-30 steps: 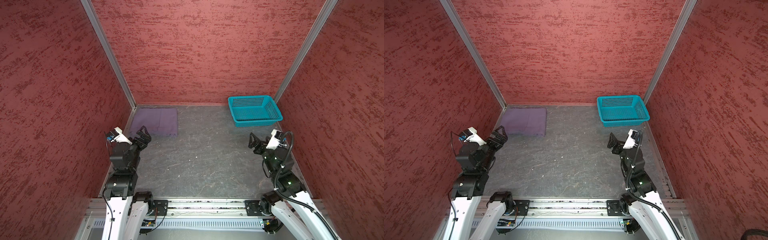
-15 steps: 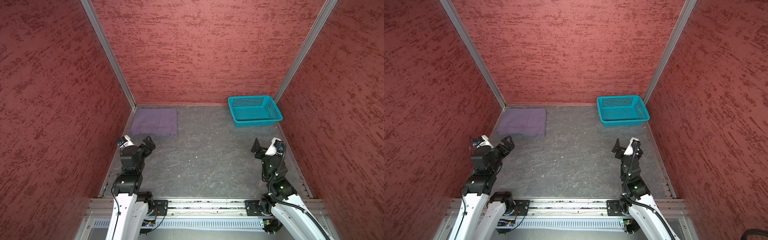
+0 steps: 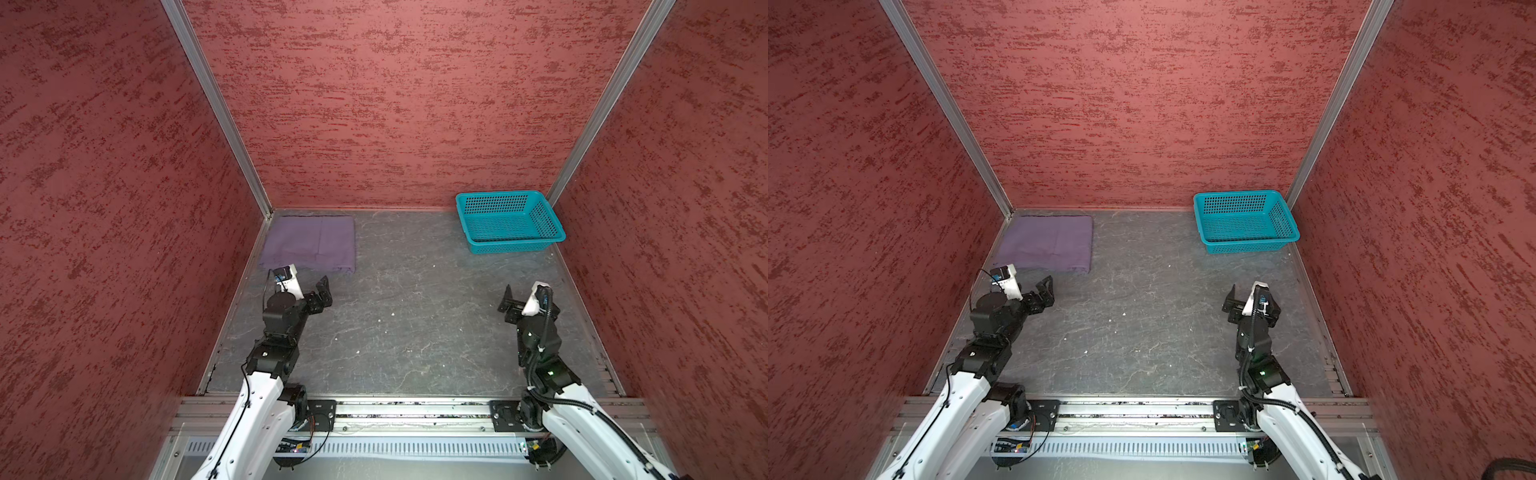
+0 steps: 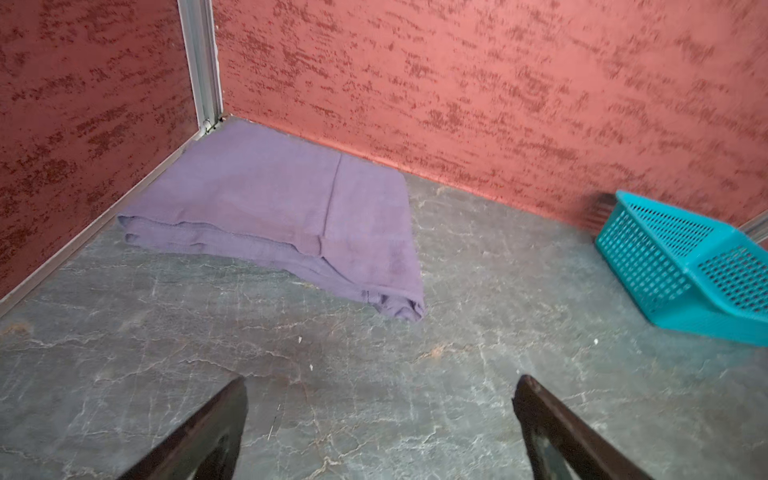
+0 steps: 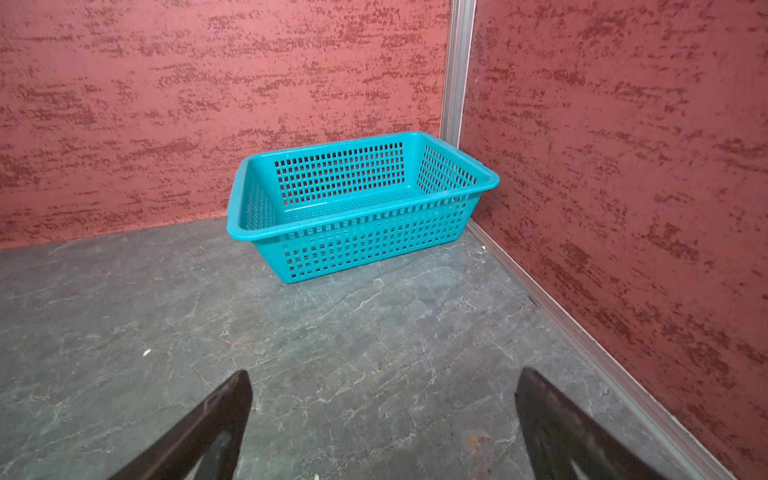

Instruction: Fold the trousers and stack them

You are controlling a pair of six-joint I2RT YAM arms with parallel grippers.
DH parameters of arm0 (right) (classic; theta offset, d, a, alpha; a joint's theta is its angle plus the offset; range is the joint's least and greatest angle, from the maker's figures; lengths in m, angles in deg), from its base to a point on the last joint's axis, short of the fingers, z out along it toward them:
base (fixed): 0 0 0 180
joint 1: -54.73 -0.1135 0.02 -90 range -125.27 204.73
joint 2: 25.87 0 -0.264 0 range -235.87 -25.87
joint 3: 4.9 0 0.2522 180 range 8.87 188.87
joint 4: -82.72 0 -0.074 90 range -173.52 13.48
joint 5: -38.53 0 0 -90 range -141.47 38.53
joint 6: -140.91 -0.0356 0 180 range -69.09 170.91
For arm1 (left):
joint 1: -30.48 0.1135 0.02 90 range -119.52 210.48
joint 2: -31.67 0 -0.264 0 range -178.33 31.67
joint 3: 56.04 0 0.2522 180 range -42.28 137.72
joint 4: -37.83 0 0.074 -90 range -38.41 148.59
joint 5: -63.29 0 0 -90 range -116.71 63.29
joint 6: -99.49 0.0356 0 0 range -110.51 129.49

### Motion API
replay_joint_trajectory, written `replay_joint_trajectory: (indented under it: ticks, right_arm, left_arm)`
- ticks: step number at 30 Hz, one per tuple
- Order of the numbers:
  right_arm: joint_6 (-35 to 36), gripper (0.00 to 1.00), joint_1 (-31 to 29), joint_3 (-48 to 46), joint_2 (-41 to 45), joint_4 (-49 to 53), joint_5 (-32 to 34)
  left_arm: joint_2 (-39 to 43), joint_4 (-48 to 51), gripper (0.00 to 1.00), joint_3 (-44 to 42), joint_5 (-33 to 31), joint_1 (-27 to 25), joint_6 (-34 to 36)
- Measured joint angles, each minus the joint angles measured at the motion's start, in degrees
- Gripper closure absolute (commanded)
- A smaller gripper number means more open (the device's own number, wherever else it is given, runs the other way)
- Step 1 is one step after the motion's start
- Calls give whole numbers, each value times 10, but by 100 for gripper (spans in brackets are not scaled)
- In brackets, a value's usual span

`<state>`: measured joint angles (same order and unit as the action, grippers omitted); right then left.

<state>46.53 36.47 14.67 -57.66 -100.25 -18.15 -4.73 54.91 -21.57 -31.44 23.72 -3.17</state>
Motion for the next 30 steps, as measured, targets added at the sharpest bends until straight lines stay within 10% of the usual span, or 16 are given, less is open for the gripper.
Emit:
replay_joint_trajectory:
  ticks: [14, 30]
  right_arm:
    - [-12, 1, 9, -5, -196, -141, 30]
    - [32, 1, 126, 177, -556, -326, -45]
  left_arm:
    - [-110, -290, 1, -159, -37, 40, 93]
    - [-459, -474, 1, 5, 94, 106, 97]
